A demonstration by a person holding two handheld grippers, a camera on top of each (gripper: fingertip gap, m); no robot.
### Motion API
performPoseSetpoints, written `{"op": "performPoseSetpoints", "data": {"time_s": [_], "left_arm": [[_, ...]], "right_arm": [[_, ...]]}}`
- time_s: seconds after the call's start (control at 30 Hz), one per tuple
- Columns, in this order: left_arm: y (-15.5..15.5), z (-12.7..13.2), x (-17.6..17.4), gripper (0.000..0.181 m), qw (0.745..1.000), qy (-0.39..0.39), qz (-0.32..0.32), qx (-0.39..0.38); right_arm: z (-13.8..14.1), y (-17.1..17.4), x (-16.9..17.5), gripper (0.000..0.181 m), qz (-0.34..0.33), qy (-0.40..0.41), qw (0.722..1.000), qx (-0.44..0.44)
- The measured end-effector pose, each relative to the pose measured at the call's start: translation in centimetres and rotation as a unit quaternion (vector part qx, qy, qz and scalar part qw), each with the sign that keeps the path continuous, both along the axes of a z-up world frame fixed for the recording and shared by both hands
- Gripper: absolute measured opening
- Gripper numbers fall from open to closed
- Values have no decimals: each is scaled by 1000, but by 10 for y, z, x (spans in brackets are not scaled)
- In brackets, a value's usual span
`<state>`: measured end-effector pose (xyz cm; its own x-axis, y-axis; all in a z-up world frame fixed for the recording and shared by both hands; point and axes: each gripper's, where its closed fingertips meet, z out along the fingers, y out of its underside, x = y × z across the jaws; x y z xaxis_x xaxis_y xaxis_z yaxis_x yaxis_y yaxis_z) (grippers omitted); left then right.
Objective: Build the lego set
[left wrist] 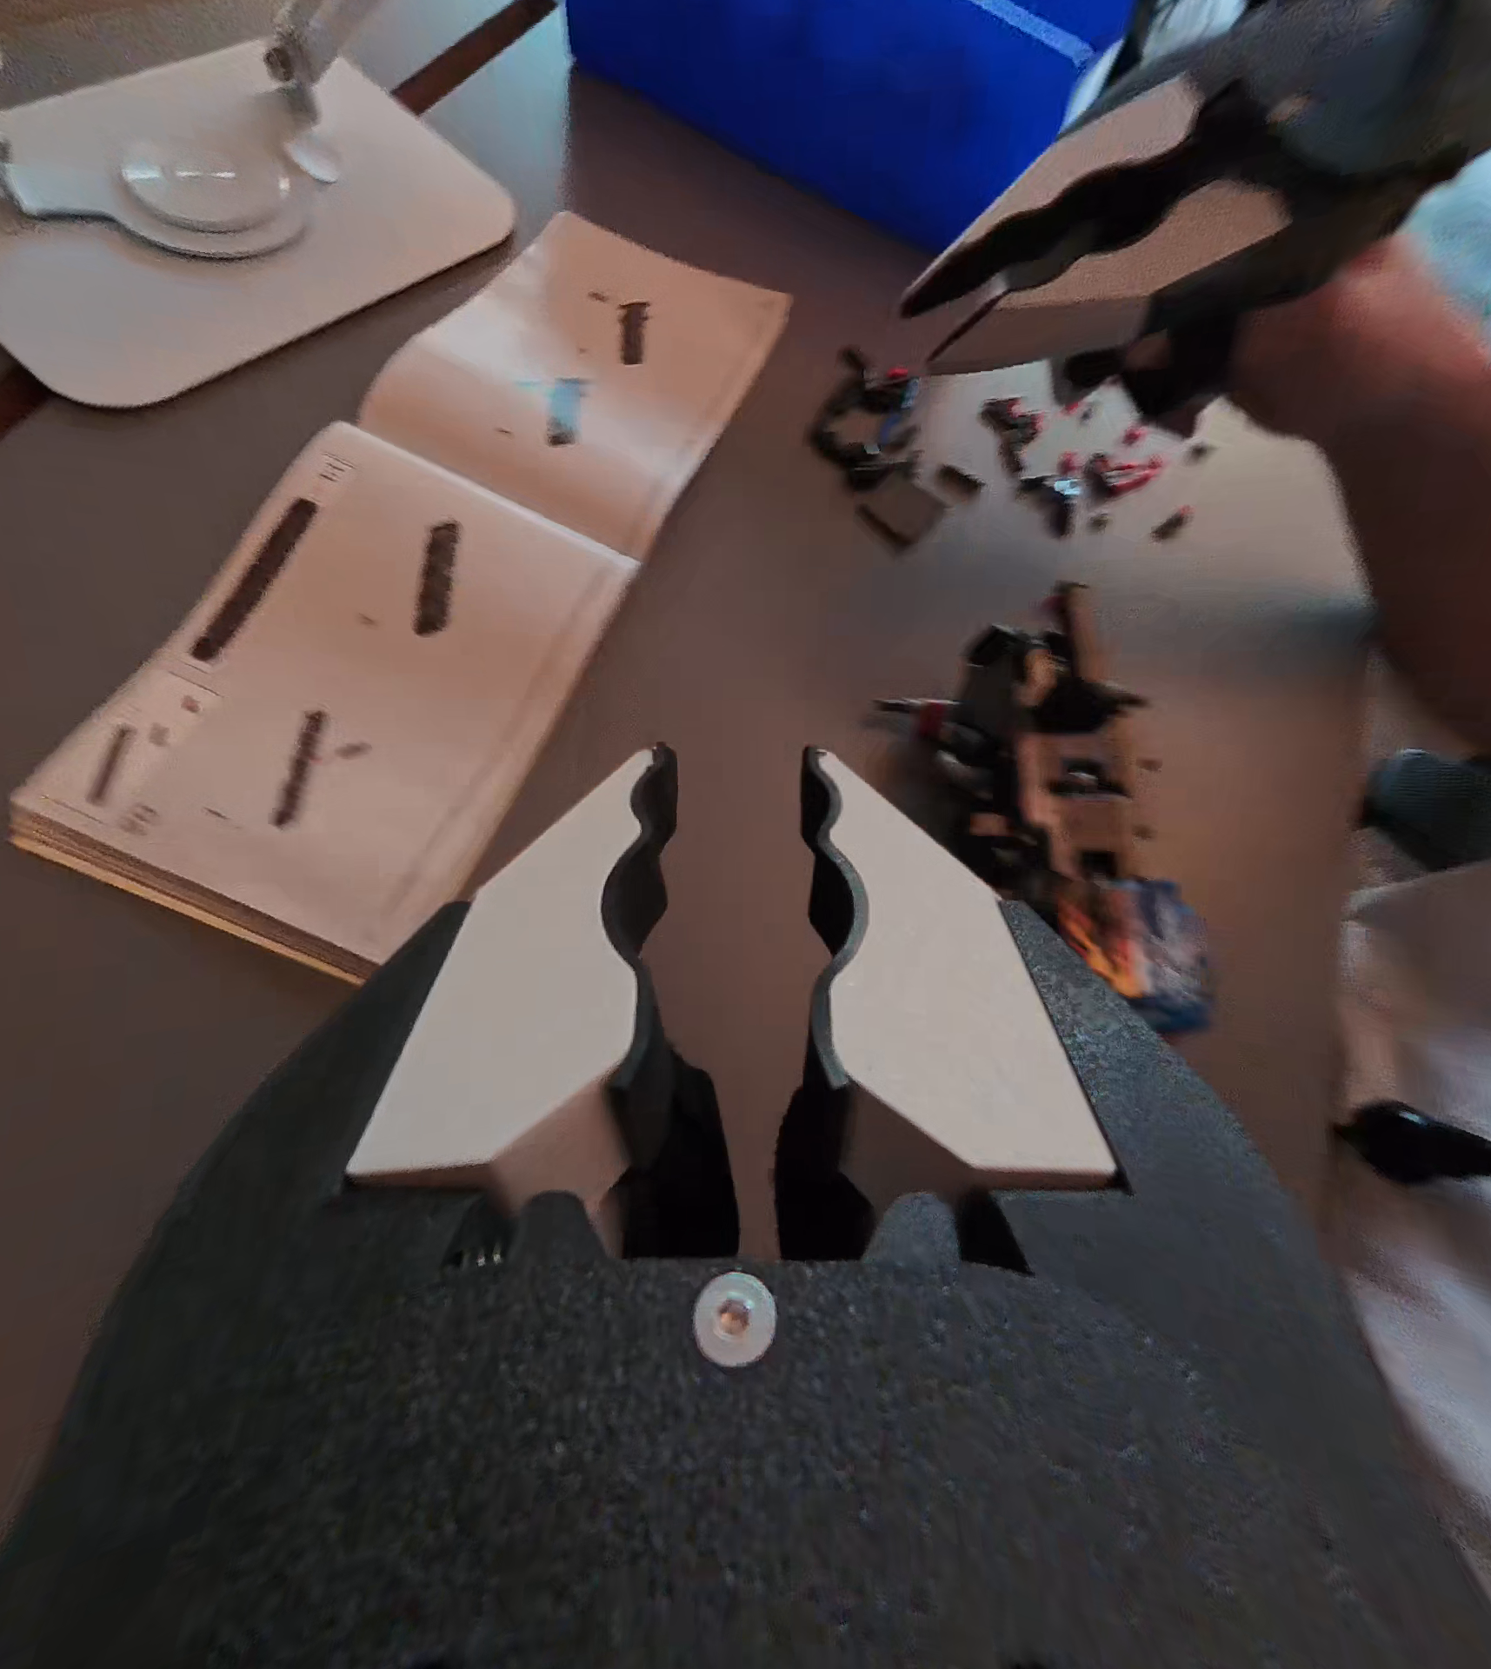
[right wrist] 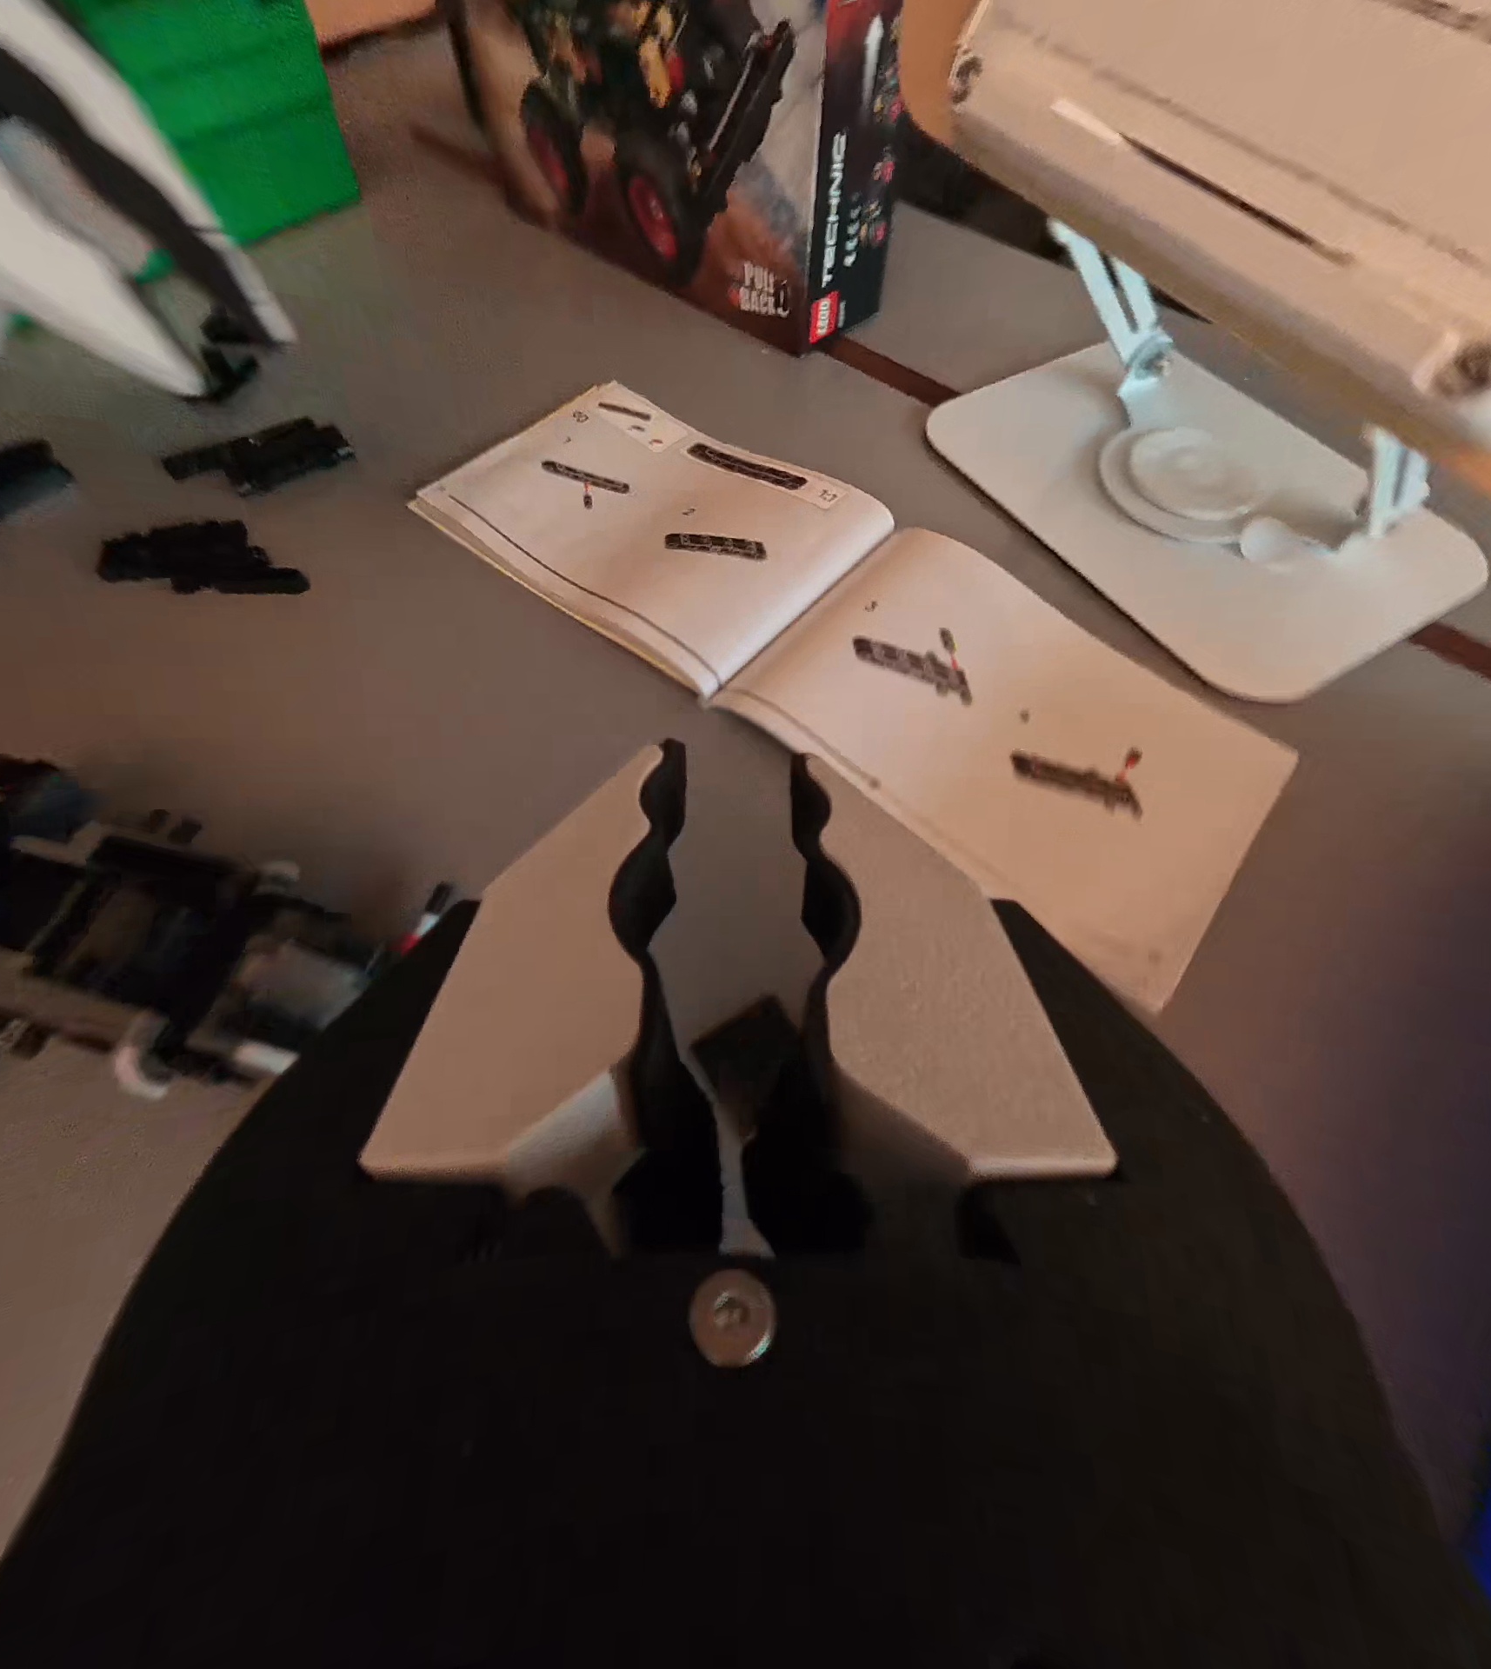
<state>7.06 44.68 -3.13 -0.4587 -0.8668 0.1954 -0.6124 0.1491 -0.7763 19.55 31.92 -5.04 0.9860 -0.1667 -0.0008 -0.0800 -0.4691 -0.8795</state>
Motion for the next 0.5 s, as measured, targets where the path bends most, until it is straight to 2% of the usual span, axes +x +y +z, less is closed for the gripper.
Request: {"op": "performPoseSetpoints", "data": {"time_s": [0.1,0.2,0.27,0.4,0.5], "left_arm": [[-14,-5,-43,26,998,-26,24,-54],[-24,-27,-71,27,995,-17,51,-88],[-30,-36,-83,27,993,-18,62,-102],[-40,-35,-96,27,990,-51,73,-106],[-59,-29,-103,47,988,-79,55,-118]], "right_arm": [[-14,-28,-16,27,-44,15,998,50],[-20,-45,-24,26,-85,21,991,98],[-28,-55,-20,26,-130,21,988,80],[-12,-50,-25,27,-134,5,982,132],[-12,-46,-22,27,-131,-51,984,113]]}}
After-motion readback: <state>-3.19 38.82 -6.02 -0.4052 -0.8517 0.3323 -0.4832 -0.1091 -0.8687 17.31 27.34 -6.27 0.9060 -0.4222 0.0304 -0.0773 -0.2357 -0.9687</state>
